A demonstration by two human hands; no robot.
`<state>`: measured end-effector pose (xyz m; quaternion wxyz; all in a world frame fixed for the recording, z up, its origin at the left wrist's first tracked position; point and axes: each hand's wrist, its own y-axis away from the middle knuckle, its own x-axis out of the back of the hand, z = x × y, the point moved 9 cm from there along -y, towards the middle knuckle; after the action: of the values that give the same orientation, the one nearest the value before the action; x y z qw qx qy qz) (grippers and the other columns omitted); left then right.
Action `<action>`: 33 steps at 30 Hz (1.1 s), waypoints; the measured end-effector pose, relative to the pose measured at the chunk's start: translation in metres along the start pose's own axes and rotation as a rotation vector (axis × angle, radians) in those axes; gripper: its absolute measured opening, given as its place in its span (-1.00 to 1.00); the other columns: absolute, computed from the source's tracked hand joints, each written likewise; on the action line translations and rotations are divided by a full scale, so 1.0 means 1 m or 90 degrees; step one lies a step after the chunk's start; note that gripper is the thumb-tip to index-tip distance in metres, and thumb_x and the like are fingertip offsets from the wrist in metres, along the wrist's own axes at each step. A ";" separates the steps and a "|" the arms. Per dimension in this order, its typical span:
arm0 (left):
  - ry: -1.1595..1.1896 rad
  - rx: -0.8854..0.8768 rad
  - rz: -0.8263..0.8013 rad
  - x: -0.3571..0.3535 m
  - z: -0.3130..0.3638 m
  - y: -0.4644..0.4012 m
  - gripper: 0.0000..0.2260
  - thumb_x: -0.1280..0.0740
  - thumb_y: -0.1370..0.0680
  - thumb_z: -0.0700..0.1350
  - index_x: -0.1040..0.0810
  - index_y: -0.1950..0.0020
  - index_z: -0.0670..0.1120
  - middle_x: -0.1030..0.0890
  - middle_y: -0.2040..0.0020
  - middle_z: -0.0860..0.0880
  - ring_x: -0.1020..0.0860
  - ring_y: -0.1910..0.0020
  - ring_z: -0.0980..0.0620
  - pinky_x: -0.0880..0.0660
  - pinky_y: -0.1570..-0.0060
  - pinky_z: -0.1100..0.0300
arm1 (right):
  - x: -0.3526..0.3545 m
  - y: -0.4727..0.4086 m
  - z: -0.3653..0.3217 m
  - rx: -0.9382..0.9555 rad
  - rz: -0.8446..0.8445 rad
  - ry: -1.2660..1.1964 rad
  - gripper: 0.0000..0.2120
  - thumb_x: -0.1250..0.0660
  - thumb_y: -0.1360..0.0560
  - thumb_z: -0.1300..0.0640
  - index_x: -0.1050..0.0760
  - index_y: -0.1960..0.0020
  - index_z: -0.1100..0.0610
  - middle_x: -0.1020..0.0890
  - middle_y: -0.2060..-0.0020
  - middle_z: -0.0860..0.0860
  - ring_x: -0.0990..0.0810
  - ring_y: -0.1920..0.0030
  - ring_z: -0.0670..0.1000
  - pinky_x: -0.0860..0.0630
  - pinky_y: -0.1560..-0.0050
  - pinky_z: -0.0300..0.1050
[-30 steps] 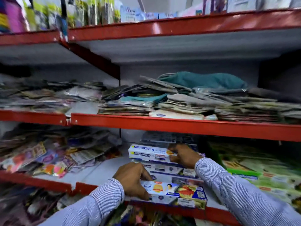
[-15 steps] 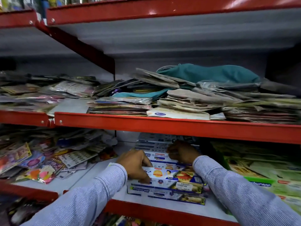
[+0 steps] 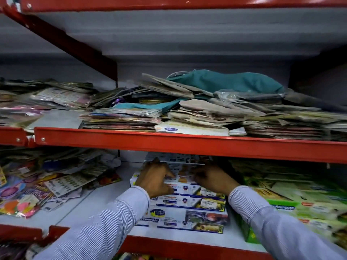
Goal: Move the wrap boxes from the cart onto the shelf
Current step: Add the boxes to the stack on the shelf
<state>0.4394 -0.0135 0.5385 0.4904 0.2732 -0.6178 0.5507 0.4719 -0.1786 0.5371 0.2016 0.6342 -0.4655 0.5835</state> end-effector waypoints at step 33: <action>-0.222 -0.108 0.307 -0.073 -0.015 0.046 -0.38 0.00 -0.66 0.23 -0.02 -0.63 -0.06 0.06 -0.66 -0.18 0.05 -0.63 -0.27 0.20 -0.52 -0.40 | -0.080 0.037 -0.004 0.036 0.398 0.266 -0.33 0.00 -0.63 -0.19 0.03 -0.63 0.11 0.01 -0.64 0.07 0.02 -0.64 0.12 0.09 -0.59 0.30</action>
<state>0.4301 -0.0027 0.4522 0.2532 0.1669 -0.7836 0.5423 0.4488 -0.1653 0.4537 0.0868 0.3344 -0.5691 0.7462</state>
